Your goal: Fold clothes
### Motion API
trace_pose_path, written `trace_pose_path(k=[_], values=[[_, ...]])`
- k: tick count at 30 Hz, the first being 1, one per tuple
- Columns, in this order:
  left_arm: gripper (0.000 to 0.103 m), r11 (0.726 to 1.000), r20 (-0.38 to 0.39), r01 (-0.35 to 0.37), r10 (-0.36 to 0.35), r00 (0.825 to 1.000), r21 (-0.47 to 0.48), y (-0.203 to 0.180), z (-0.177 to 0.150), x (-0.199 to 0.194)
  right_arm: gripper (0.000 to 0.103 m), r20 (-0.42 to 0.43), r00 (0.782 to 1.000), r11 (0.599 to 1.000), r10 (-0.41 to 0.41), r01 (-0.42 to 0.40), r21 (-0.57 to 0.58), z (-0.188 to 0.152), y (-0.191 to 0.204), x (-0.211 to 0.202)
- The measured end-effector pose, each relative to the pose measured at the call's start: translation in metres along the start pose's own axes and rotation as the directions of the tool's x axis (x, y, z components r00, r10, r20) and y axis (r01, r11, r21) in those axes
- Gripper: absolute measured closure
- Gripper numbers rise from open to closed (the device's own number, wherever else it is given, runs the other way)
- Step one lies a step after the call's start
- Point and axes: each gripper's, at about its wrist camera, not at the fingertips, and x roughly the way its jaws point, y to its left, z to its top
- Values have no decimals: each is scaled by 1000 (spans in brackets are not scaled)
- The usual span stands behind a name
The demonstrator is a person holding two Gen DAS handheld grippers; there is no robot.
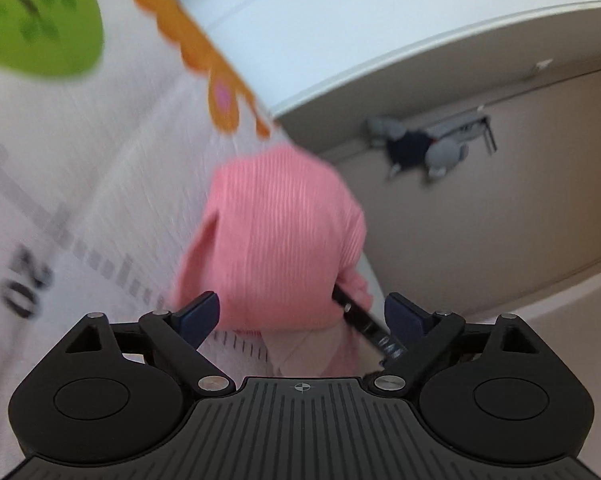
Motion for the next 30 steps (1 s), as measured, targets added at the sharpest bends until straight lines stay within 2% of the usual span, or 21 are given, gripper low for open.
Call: trace_pose_path(k=[3, 6, 10, 13, 15, 18, 20, 22, 23, 24, 25, 26, 27, 30], values=[[10, 998, -18, 17, -18, 1000, -62, 11, -2, 10, 56, -39, 996, 991, 82, -77, 106, -11, 6, 8], [10, 995, -3, 16, -17, 1000, -100, 17, -1, 5, 56, -71, 989, 983, 133, -123, 137, -20, 27, 11], [10, 995, 98, -53, 61, 993, -80, 23, 21, -34, 56, -123, 972, 977, 201, -189, 100, -29, 64, 14], [10, 996, 142, -79, 85, 986, -47, 26, 27, -64, 53, -116, 976, 983, 184, -184, 5, -34, 82, 4], [10, 993, 171, -116, 115, 979, -3, 26, 26, -84, 47, -87, 987, 990, 133, -137, -42, -34, 78, -10], [10, 981, 178, -178, 162, 971, 78, 24, 15, -97, 46, -32, 999, 996, -18, 15, -87, -33, 57, -38], [10, 969, 166, -207, 184, 969, 134, 22, 6, -100, 46, 24, 992, 983, -128, 130, -131, -28, 48, -56], [10, 958, 121, -198, 175, 977, 209, 16, -7, -95, 46, 118, 983, 959, -141, 165, -230, -24, 59, -80], [11, 949, 104, -196, 175, 979, 248, 12, -13, -93, 46, 169, 979, 935, -114, 163, -314, -21, 73, -91], [16, 934, 97, -210, 189, 977, 288, 7, -18, -87, 46, 215, 974, 893, -72, 158, -421, -20, 93, -100], [21, 917, 91, -234, 216, 972, 323, 3, -23, -81, 46, 237, 971, 837, -22, 148, -526, -21, 112, -103], [33, 904, 83, -252, 238, 968, 346, 0, -27, -74, 46, 242, 970, 773, 28, 133, -621, -25, 130, -104], [42, 898, 72, -254, 244, 967, 360, -1, -30, -69, 46, 230, 971, 714, 64, 117, -691, -29, 145, -101], [46, 883, 58, -238, 235, 970, 405, -5, -38, -67, 50, 144, 985, 571, 98, 62, -819, -48, 176, -77]])
